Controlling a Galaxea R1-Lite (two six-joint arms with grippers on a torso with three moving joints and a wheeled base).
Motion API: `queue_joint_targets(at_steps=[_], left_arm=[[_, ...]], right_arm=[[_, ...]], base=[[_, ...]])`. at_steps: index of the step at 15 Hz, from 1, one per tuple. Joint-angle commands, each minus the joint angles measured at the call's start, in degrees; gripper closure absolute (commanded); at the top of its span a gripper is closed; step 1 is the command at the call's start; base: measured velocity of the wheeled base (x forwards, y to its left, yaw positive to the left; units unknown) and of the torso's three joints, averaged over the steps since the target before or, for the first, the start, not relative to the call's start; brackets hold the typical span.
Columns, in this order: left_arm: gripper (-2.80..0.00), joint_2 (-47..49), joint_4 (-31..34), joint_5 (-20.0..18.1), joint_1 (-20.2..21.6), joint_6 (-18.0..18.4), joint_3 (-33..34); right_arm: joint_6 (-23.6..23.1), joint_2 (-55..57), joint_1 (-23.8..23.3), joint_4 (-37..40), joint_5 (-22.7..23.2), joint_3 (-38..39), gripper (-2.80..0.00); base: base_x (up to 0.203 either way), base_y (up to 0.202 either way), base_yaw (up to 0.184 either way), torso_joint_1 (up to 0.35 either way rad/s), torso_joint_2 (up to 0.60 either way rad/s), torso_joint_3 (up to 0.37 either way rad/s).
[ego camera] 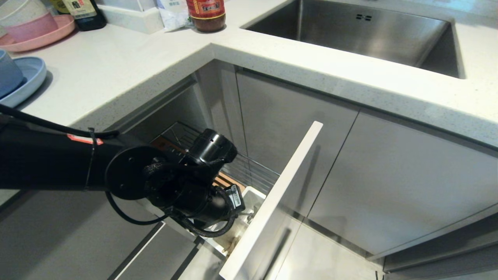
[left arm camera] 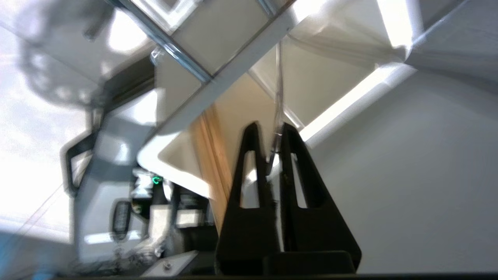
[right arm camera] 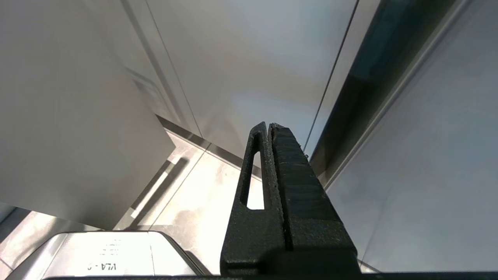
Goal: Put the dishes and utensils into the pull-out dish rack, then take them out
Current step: Take the spoon out of the cupboard
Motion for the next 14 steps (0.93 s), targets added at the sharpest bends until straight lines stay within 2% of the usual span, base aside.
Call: queue_joint_targets(at_steps=[1, 7, 14], left_arm=[[0.0, 0.1, 0.4, 0.2, 0.2, -0.3, 0.1], [0.0, -1.0, 0.4, 0.6, 0.1, -0.3, 0.1], [0.0, -10.4, 0.9, 3.0, -1.6, -0.4, -0.5]], right_arm=[[0.0, -0.1, 0.0, 0.0, 0.0, 0.1, 0.0], [0.0, -0.2, 0.0, 0.0, 0.0, 0.1, 0.0], [0.0, -0.2, 0.0, 0.0, 0.0, 0.1, 0.0]], base=[[0.0, 0.0, 0.0, 0.0, 0.0, 0.0], [0.0, 0.0, 0.0, 0.0, 0.0, 0.0], [0.0, 0.0, 0.0, 0.0, 0.0, 0.0]])
